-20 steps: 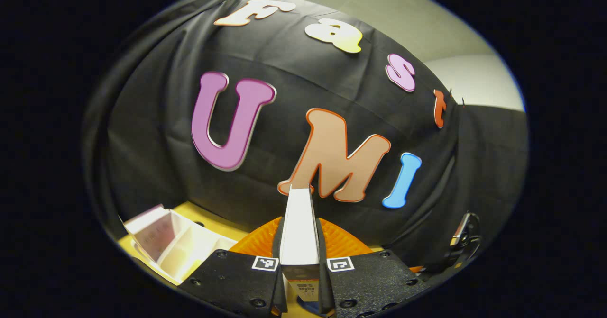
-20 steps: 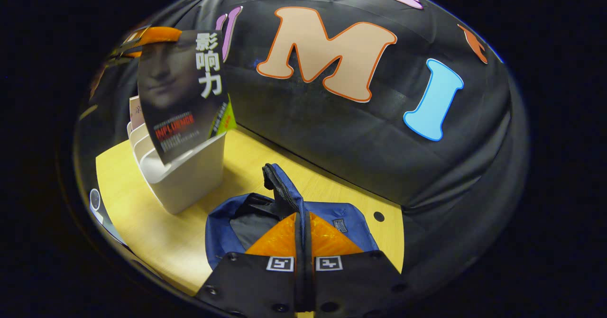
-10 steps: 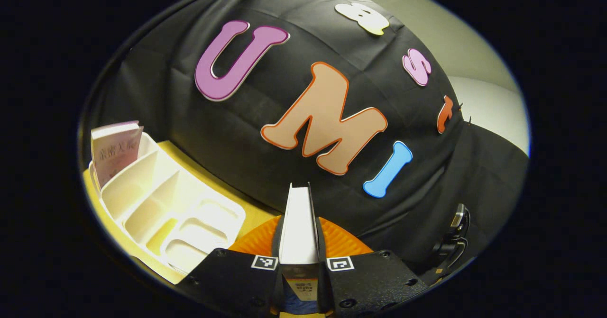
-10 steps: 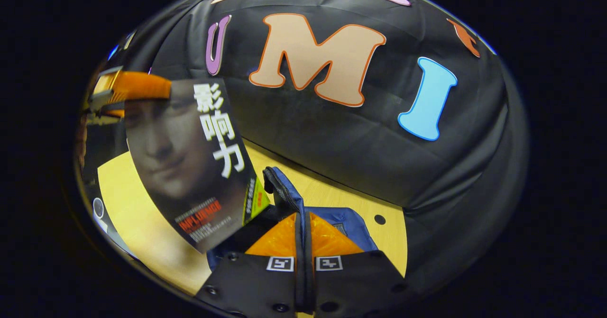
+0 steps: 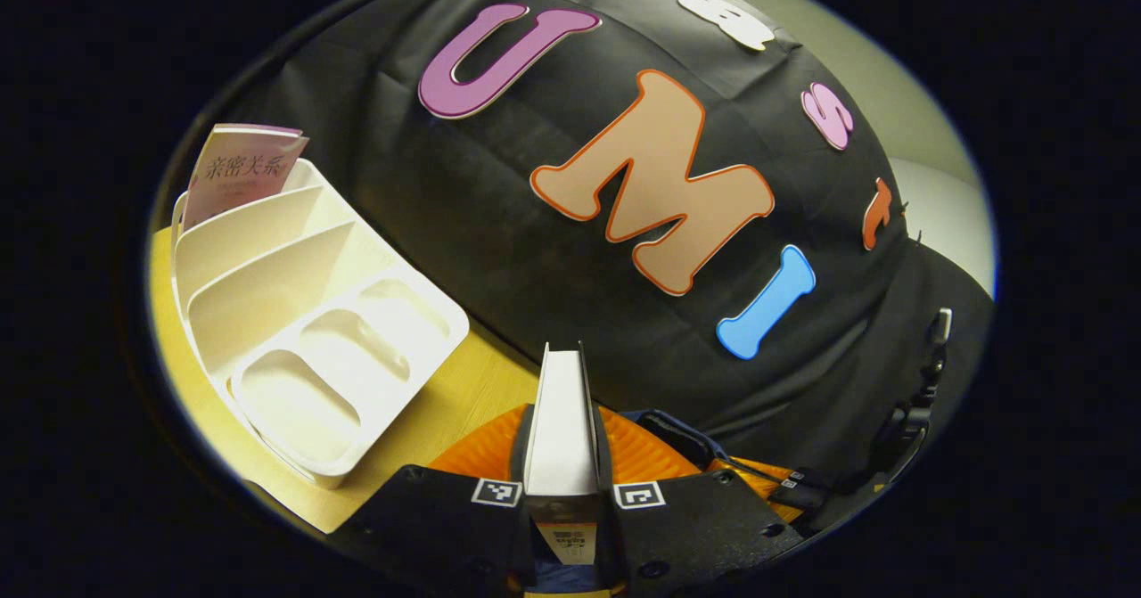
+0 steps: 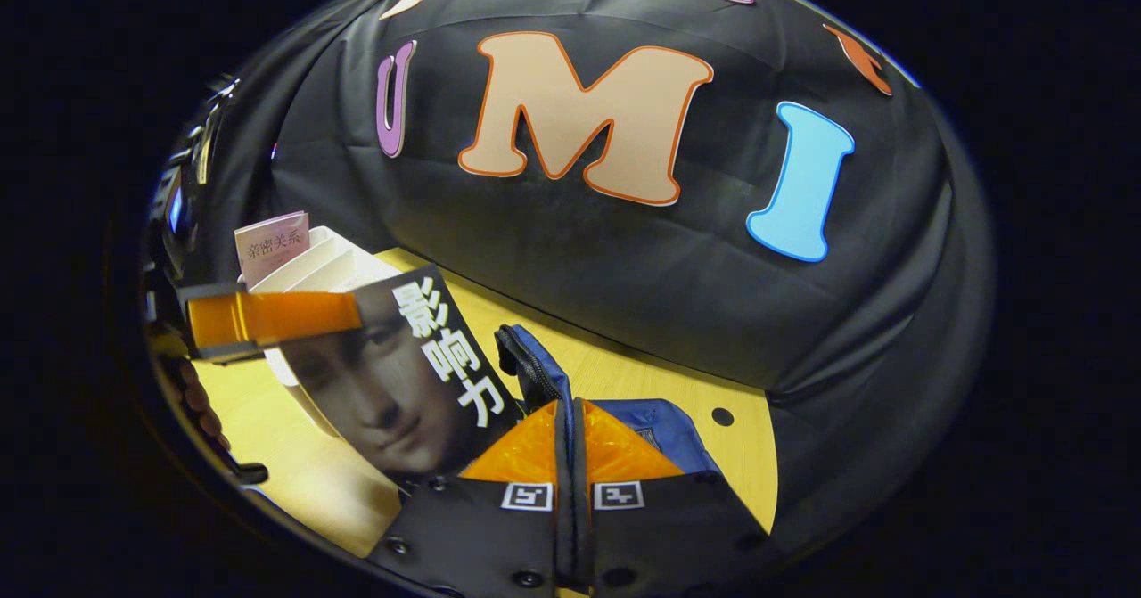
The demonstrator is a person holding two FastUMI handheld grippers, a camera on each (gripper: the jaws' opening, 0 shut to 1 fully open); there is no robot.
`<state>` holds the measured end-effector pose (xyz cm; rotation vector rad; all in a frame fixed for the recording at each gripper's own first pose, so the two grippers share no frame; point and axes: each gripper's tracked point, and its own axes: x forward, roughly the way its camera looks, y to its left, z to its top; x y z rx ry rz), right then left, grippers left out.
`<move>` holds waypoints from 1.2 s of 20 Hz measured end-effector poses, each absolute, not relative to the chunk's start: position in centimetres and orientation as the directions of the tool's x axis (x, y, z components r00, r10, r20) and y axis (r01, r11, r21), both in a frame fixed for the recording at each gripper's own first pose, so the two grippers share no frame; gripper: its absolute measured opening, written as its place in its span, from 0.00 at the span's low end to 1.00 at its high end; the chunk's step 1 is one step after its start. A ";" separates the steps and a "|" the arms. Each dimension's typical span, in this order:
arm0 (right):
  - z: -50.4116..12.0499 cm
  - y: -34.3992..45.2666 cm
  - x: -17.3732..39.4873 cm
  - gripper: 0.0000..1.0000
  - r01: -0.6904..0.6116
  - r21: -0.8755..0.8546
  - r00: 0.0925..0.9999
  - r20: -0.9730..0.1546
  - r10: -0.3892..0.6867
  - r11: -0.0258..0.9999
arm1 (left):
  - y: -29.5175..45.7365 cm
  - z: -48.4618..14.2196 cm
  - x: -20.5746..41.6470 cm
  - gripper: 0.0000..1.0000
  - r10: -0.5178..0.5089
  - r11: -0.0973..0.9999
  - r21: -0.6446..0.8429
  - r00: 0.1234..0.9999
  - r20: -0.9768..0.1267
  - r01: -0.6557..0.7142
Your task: Open the schoolbag, grab two books from the bookshelf and put them into the schoolbag.
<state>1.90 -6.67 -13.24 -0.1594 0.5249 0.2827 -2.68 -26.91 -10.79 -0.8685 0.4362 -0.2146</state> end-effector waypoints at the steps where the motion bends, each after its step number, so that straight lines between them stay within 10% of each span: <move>1: -13.2 -6.4 1.9 0.00 -0.309 -0.076 0.828 -0.512 0.229 0.948 | -27.4 -11.5 -2.6 0.23 -0.349 0.622 -0.783 0.890 -0.292 -0.013; 11: -13.4 -4.9 2.2 0.03 -0.339 -0.044 0.823 -0.497 0.274 0.940 | -32.3 -17.7 -1.5 0.24 -0.355 0.403 -0.885 0.852 -0.384 -0.231; 24: -14.9 -2.7 0.8 0.03 -0.393 -0.055 0.788 -0.534 0.306 0.918 | -38.8 -20.7 -2.5 0.35 -0.451 0.452 -0.877 0.807 -0.382 -0.163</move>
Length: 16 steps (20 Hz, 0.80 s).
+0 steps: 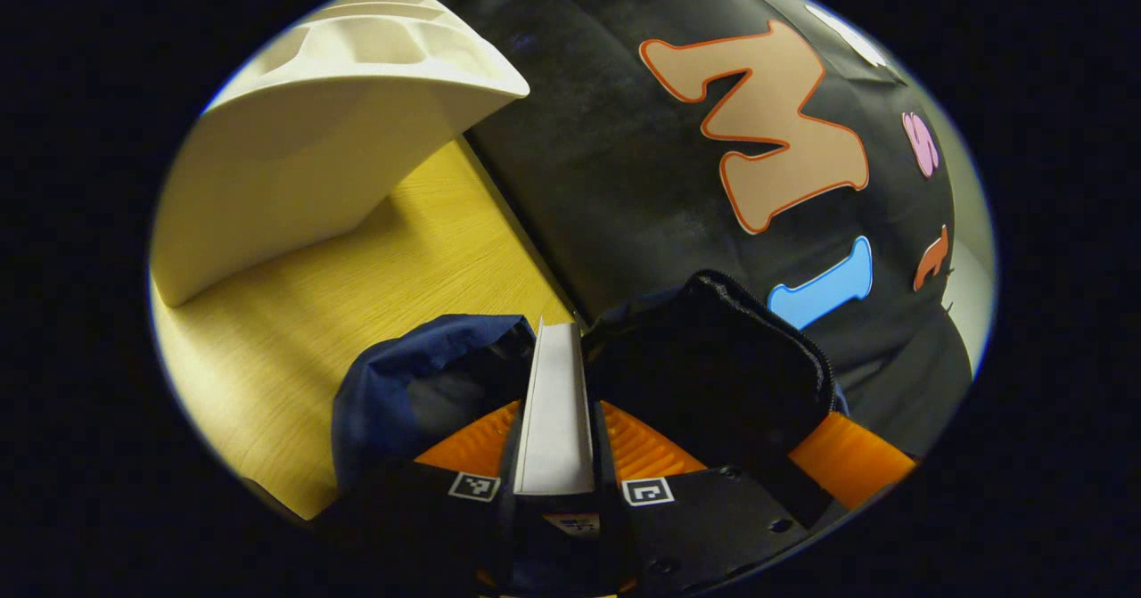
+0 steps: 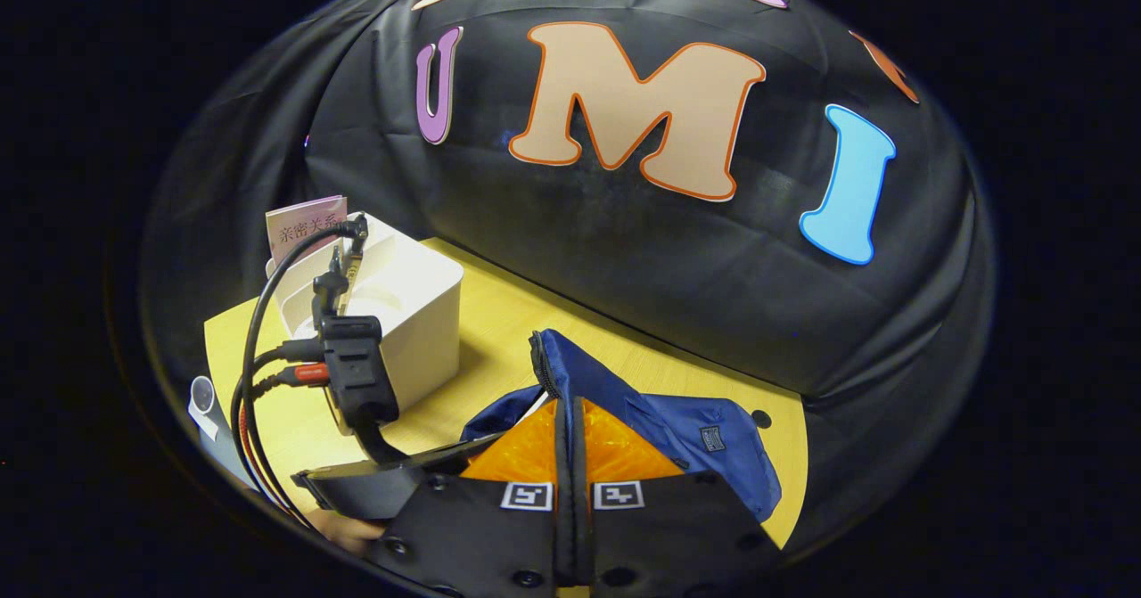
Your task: Open the schoolbag, grab two books from the bookshelf and put them into the schoolbag.
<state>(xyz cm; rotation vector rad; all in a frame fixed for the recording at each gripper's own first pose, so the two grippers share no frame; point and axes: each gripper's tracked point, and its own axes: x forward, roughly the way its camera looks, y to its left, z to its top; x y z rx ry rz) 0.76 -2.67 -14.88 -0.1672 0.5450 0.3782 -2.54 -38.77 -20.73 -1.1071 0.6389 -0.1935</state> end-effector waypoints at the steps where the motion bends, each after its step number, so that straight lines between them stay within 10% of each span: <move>1: -14.9 -2.9 0.8 0.03 -0.388 -0.050 0.789 -0.534 0.303 0.920 | -38.2 -20.4 -2.6 0.31 -0.448 0.479 -0.867 0.811 -0.376 -0.137; 5: -14.9 -3.8 1.2 0.03 -0.363 -0.043 0.798 -0.530 0.287 0.931 | -36.0 -18.1 -2.9 0.91 -0.440 0.600 -0.800 0.827 -0.351 -0.020; 16: -14.8 -5.2 1.8 0.03 -0.338 -0.025 0.808 -0.520 0.276 0.941 | -25.6 -9.8 -3.2 0.94 -0.432 0.813 -0.552 0.829 -0.356 0.186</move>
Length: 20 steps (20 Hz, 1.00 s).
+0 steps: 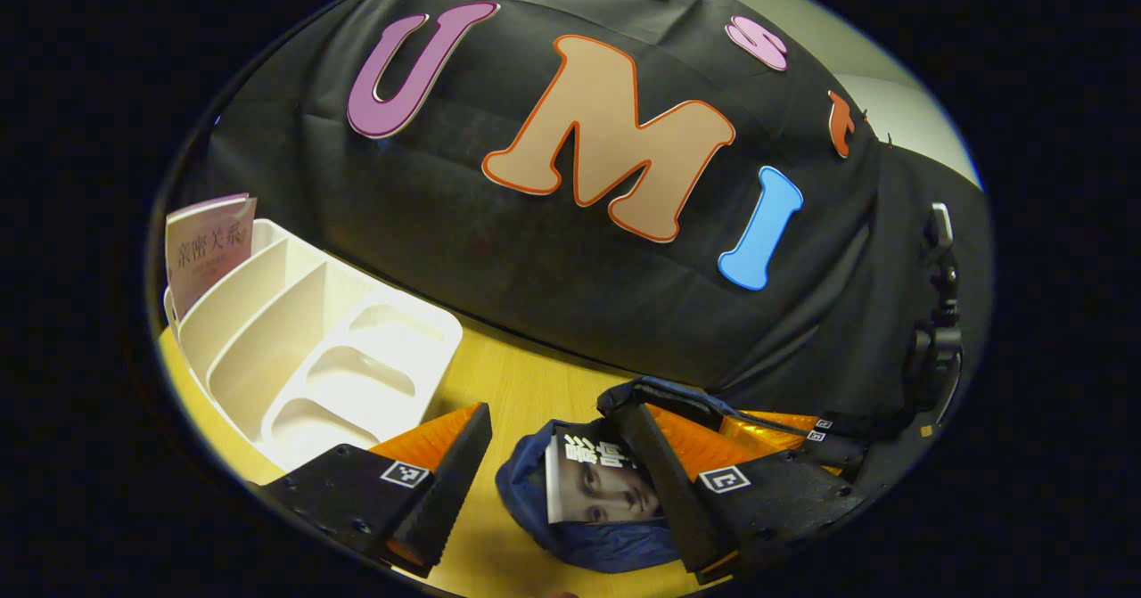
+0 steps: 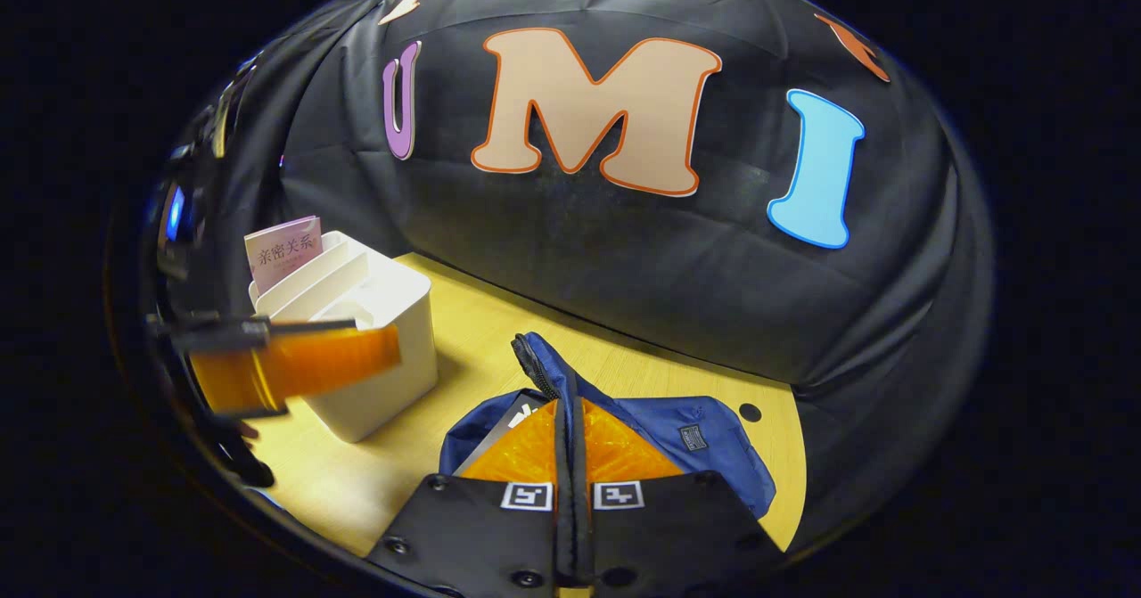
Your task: Open the schoolbag, grab two books from the bookshelf and put them into the schoolbag.
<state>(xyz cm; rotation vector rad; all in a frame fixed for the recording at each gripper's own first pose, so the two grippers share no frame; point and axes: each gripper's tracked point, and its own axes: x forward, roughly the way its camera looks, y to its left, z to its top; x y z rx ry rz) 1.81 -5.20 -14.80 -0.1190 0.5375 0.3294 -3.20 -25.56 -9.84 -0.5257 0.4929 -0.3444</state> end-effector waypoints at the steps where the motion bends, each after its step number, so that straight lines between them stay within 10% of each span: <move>1: -14.9 -5.2 1.8 0.03 -0.339 -0.028 0.807 -0.522 0.276 0.940 | -24.5 -9.6 -3.0 0.94 -0.436 0.822 -0.535 0.818 -0.375 0.193; 20: -15.7 -2.8 0.8 0.01 -0.385 -0.139 0.776 -0.583 0.239 0.912 | -0.1 -7.7 3.0 0.93 -0.253 0.967 -0.128 0.838 -0.484 0.218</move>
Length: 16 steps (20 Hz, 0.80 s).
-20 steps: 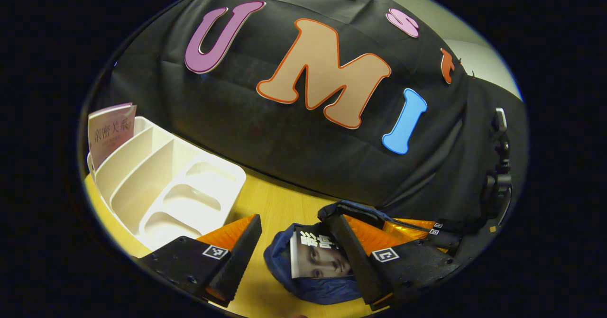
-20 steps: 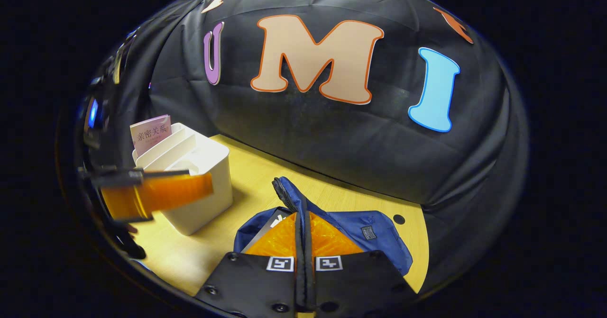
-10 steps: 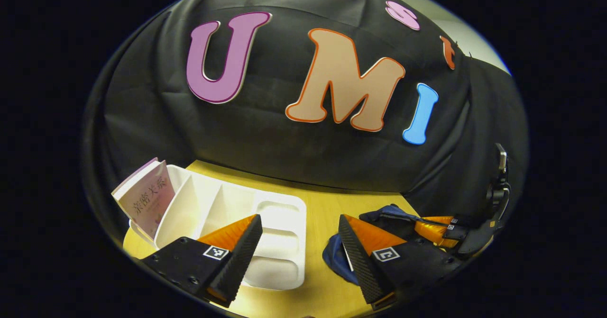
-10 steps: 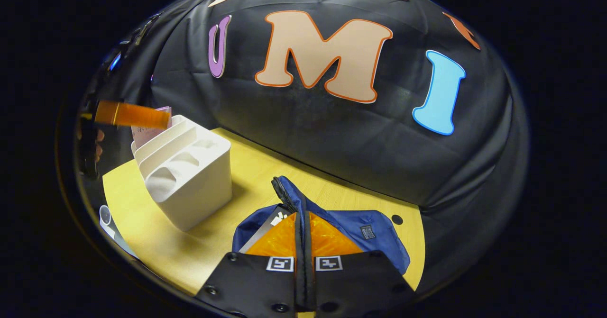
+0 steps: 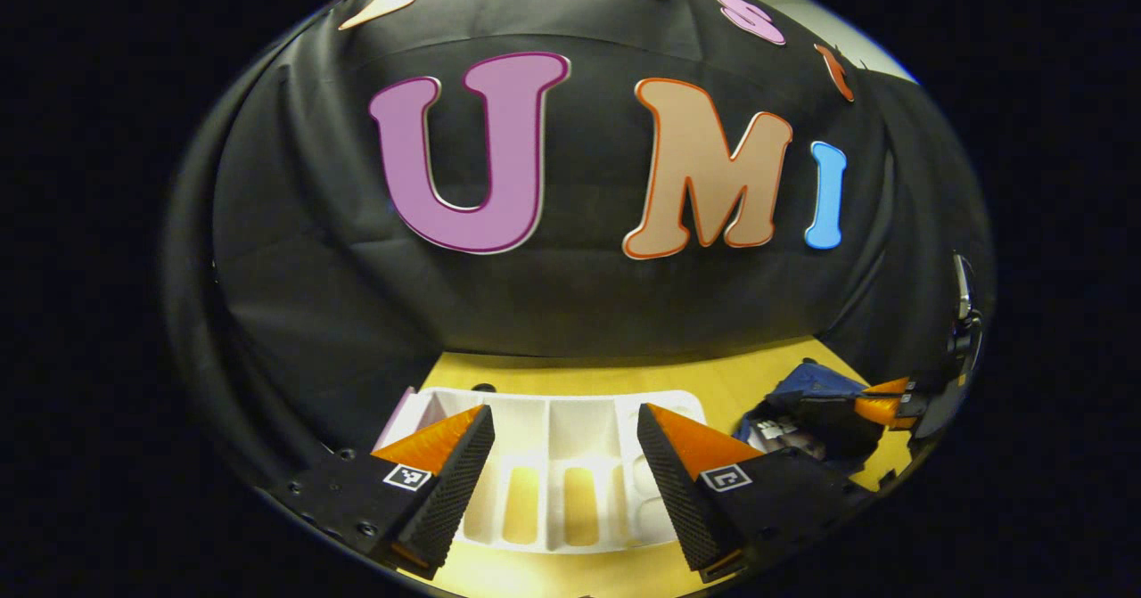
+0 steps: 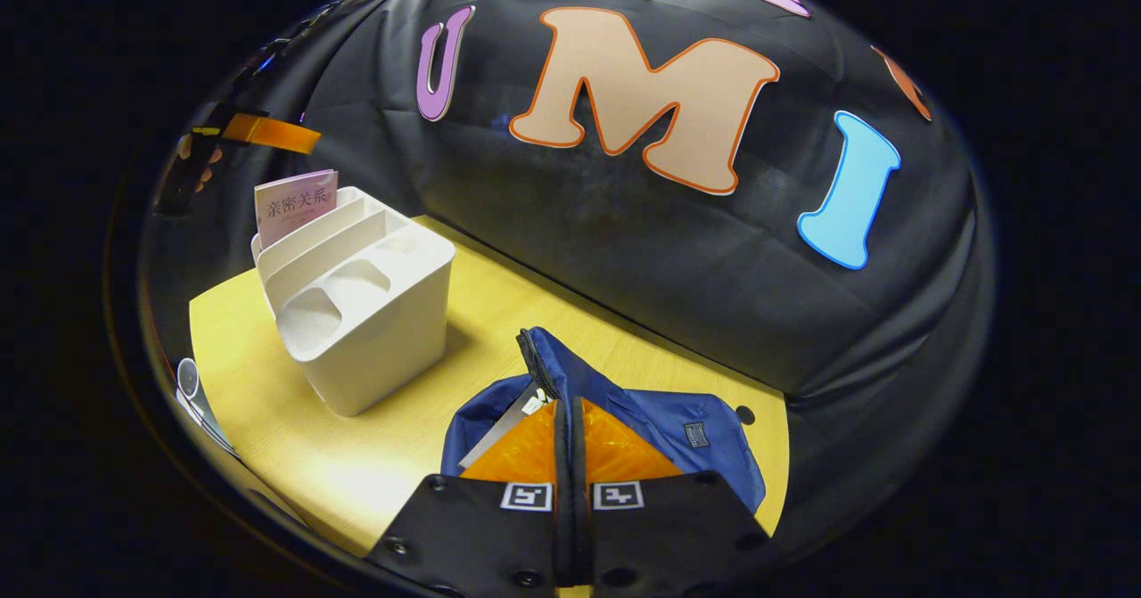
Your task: Open the schoolbag, grab two books from the bookshelf and put them into the schoolbag.
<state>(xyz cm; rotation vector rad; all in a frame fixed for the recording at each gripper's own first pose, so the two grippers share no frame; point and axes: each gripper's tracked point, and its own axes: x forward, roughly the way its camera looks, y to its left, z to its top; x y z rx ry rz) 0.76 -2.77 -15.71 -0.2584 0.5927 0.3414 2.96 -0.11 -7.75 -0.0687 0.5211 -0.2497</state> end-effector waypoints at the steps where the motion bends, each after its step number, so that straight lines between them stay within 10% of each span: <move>1: -15.8 -2.8 0.7 0.01 -0.382 -0.139 0.775 -0.588 0.234 0.914 | 1.0 -8.0 3.3 0.93 -0.238 0.971 -0.100 0.838 -0.490 0.217; 16: -17.3 -2.5 0.1 0.03 -0.354 -0.184 0.752 -0.638 0.163 0.917 | 9.2 -17.6 7.7 0.92 -0.196 0.977 -0.068 0.724 -0.662 0.202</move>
